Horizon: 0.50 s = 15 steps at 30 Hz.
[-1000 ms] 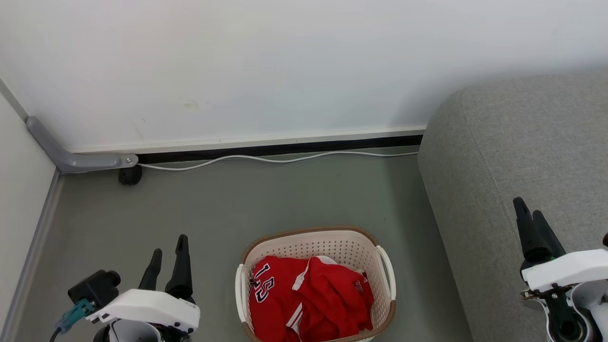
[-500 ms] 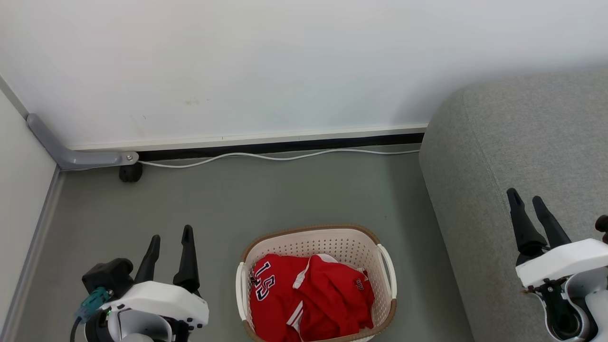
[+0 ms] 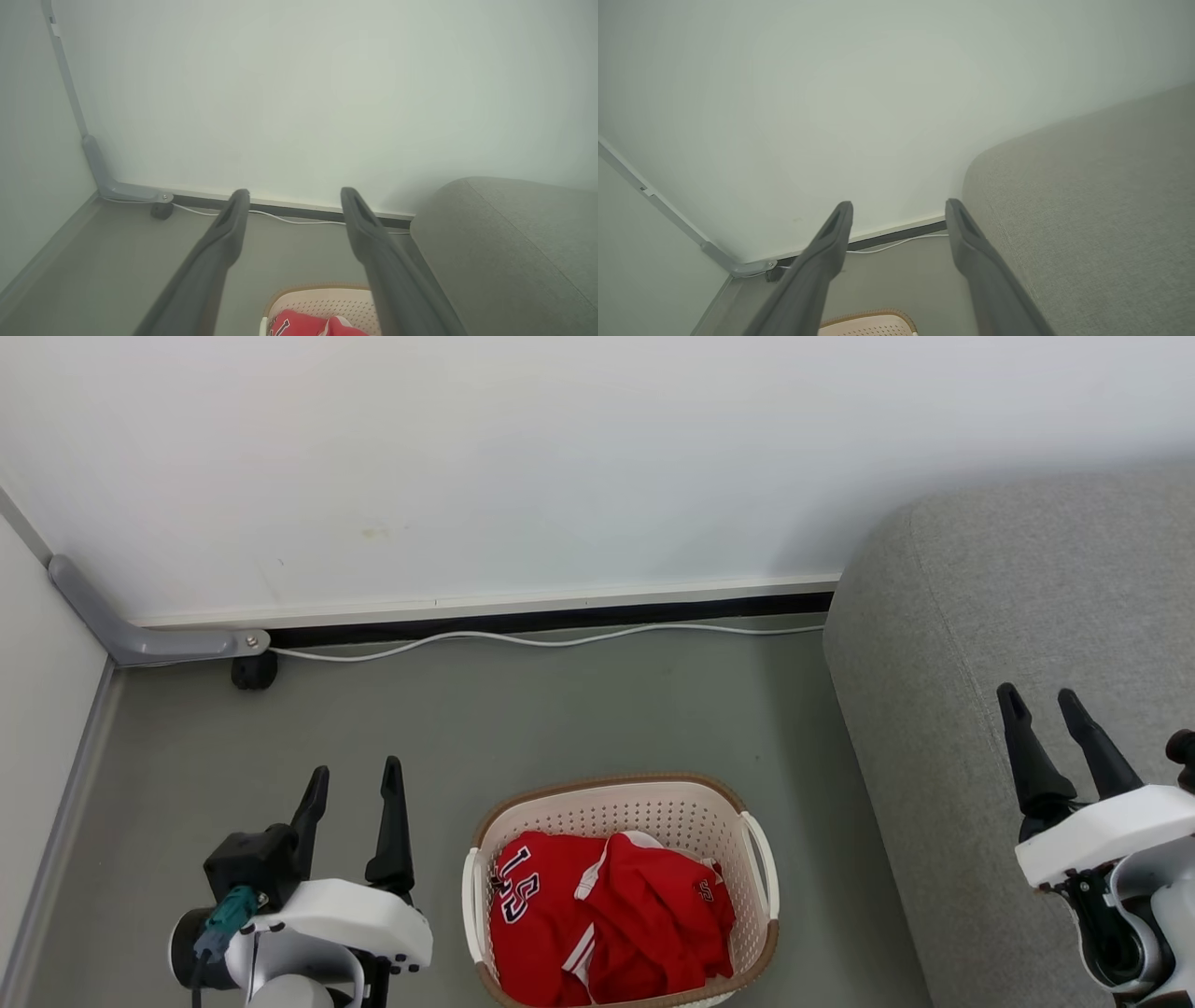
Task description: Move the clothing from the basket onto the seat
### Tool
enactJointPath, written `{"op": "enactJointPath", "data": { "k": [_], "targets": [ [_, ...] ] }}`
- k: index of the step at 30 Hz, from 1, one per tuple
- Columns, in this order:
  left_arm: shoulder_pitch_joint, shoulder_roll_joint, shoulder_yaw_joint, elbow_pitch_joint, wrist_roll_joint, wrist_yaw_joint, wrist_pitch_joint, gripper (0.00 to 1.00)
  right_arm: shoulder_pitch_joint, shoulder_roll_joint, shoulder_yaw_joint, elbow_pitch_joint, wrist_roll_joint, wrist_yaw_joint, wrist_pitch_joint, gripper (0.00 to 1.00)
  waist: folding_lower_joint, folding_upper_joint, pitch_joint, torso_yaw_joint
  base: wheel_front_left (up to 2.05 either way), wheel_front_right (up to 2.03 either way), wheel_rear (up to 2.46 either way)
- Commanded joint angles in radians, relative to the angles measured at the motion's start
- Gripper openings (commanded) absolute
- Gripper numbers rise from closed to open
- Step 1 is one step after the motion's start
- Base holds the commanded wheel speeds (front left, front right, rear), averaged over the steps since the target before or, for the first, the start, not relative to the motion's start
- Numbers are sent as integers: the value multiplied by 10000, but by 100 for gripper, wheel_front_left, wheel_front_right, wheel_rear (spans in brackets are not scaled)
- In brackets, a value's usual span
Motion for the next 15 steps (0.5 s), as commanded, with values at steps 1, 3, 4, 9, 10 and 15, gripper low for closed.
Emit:
{"op": "enactJointPath", "data": {
  "k": [1, 3, 4, 9, 10, 15],
  "targets": [
    [-585, 156, 165, -364, 428, 137, -176, 100, -450, -318, 209, -196, -318, 41, -215, 100, 0, 0, 15, -3, 0, 0, 0],
    [-615, 153, 120, -391, 649, 178, -235, 100, -506, -378, 277, -180, -478, 41, -273, 100, 0, 0, 28, -8, 0, 0, 0],
    [-632, 146, 90, -401, 760, 194, -264, 100, -534, -411, 316, -176, -561, 41, -303, 100, 0, 0, 34, -9, 0, 0, 0],
    [-733, 105, 30, -436, 1270, 272, -411, 100, -640, -536, 418, -211, -965, 42, -449, 100, 0, 0, 70, 0, 0, 0, 0],
    [-759, 93, 7, -457, 1392, 293, -441, 100, -662, -570, 439, -220, -1048, 42, -479, 100, 0, 0, 82, 3, 0, 0, 0],
    [-882, 32, -75, -608, 1976, 420, -587, 100, -787, -728, 510, -253, -1447, 43, -626, 100, 0, 0, 168, 17, 0, 0, 0]
  ]
}}
